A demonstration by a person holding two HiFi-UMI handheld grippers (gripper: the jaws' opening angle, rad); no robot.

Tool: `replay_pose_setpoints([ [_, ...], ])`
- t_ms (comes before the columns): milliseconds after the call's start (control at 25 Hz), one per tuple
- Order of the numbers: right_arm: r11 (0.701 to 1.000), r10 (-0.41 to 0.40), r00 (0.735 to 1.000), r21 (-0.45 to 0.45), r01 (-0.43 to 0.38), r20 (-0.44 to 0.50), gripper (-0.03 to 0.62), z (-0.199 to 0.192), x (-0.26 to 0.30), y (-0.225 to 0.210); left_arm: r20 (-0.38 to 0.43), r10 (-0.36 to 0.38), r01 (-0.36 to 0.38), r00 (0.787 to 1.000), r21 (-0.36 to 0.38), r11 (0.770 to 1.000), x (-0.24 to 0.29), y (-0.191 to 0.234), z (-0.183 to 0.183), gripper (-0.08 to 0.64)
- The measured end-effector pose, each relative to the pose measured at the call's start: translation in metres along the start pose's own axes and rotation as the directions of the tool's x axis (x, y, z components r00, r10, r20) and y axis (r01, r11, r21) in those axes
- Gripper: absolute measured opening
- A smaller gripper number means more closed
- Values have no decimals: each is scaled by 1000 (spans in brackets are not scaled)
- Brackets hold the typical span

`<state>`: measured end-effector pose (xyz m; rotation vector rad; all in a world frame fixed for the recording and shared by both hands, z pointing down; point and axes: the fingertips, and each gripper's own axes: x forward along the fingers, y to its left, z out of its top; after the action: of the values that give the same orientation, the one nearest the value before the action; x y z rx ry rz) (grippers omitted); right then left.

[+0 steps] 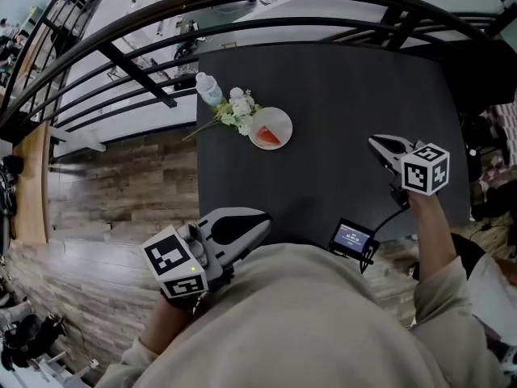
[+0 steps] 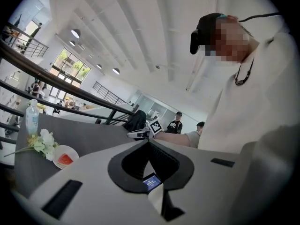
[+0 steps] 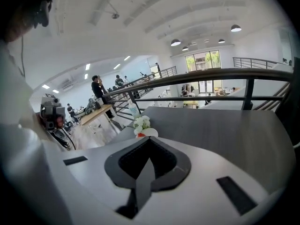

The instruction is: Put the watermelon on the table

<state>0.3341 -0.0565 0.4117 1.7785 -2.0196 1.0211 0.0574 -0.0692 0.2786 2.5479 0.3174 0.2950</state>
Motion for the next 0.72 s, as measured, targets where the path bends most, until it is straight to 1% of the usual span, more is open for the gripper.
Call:
replay_pose_setpoints([
  [240, 996, 91, 994, -14, -91, 63, 15, 13, -20, 47, -15, -61, 62, 998, 28, 998, 17, -2, 11, 3],
  [360, 990, 141, 981, -11, -141, 136, 15, 26, -40, 76, -9, -92, 92, 996, 38, 995, 23, -3, 21, 3],
  [440, 983, 179, 960, 3, -184, 216, 14, 39, -56, 96, -3, -109, 109, 994, 45, 993, 25, -4, 28, 3],
  [520, 974, 206, 934, 27, -224, 292, 14, 50, -72, 116, 5, -123, 123, 992, 53, 991, 27, -5, 34, 3],
  [720, 955, 225, 870, 77, -286, 439, 14, 65, -111, 151, 38, -158, 154, 987, 88, 984, 30, -13, 45, 3],
])
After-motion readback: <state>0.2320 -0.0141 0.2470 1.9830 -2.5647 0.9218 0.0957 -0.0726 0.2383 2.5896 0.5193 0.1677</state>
